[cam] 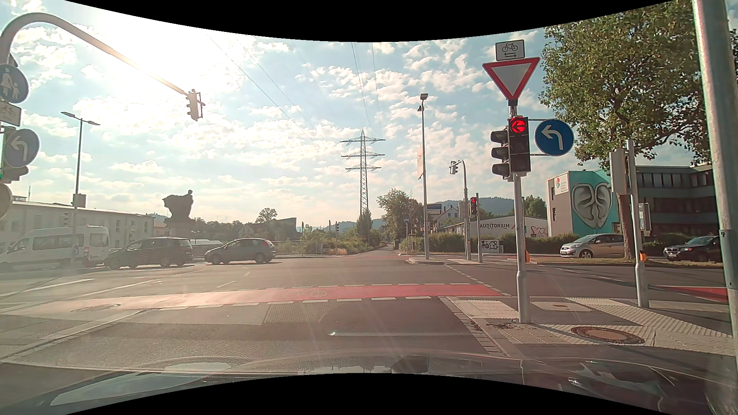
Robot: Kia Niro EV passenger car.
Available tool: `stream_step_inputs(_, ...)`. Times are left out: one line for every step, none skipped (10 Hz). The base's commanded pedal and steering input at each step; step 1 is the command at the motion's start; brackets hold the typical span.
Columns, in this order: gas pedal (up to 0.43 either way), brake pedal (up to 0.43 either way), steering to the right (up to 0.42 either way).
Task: Follow the waypoints while adhering to traffic rules and regulations
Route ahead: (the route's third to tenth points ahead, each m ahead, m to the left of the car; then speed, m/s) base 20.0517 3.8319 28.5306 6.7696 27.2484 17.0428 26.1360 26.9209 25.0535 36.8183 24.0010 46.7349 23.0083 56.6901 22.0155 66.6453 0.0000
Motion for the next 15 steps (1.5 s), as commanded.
stream_step_inputs(0.0,0.226,-0.009)
stream_step_inputs(0.0,0.232,-0.009)
stream_step_inputs(0.0,0.232,-0.008)
stream_step_inputs(0.0,0.226,-0.009)
stream_step_inputs(0.0,0.232,-0.008)
stream_step_inputs(0.0,0.232,-0.009)
stream_step_inputs(0.0,0.226,-0.008)
stream_step_inputs(0.0,0.226,-0.008)
stream_step_inputs(0.0,0.232,-0.009)
stream_step_inputs(0.0,0.226,-0.009)
stream_step_inputs(0.0,0.232,-0.008)
stream_step_inputs(0.0,0.226,-0.009)
stream_step_inputs(0.0,0.226,-0.009)
stream_step_inputs(0.0,0.232,-0.009)
stream_step_inputs(0.0,0.226,-0.009)
